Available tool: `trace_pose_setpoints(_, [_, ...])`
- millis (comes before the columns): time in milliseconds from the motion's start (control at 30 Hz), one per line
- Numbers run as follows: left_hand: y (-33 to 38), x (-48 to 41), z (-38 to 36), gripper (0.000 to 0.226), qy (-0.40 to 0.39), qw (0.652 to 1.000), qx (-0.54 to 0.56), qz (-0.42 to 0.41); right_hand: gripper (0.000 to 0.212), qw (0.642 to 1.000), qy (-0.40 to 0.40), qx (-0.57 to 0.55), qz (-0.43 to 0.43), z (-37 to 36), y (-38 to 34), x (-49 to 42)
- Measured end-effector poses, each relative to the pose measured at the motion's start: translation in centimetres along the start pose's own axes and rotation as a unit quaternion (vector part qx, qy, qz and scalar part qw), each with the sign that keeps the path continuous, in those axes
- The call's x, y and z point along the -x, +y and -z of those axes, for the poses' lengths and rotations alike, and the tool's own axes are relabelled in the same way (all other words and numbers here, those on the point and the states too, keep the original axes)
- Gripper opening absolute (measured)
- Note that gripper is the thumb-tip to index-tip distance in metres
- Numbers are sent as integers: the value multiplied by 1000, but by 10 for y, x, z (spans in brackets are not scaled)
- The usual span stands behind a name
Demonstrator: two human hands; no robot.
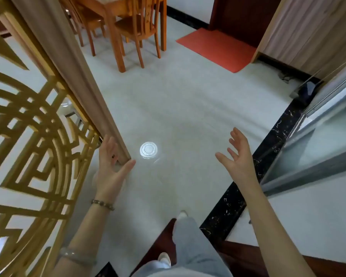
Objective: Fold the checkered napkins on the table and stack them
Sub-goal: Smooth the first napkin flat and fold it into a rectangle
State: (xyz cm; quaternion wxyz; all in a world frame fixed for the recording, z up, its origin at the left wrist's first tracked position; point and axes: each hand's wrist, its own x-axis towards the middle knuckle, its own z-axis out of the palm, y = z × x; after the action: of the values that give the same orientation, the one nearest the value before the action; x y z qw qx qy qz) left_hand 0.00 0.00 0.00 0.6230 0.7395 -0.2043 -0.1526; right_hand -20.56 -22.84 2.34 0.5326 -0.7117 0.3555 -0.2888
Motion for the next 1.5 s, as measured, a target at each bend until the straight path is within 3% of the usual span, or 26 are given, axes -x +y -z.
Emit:
trace_pose_setpoints(467, [-5,-181,-108,91,20,998,37,50,77,998,-58,-6,-19,-18,26,-231])
trace_pose_setpoints(833, [-4,-343,-172,83,44,999,21,8,78,995,-97,-12,-6,-43,22,-420])
trace_pose_setpoints(1500, [-4,-765,-199,79,20,999,11,-22,76,995,-96,-15,-20,-198,-7,-797])
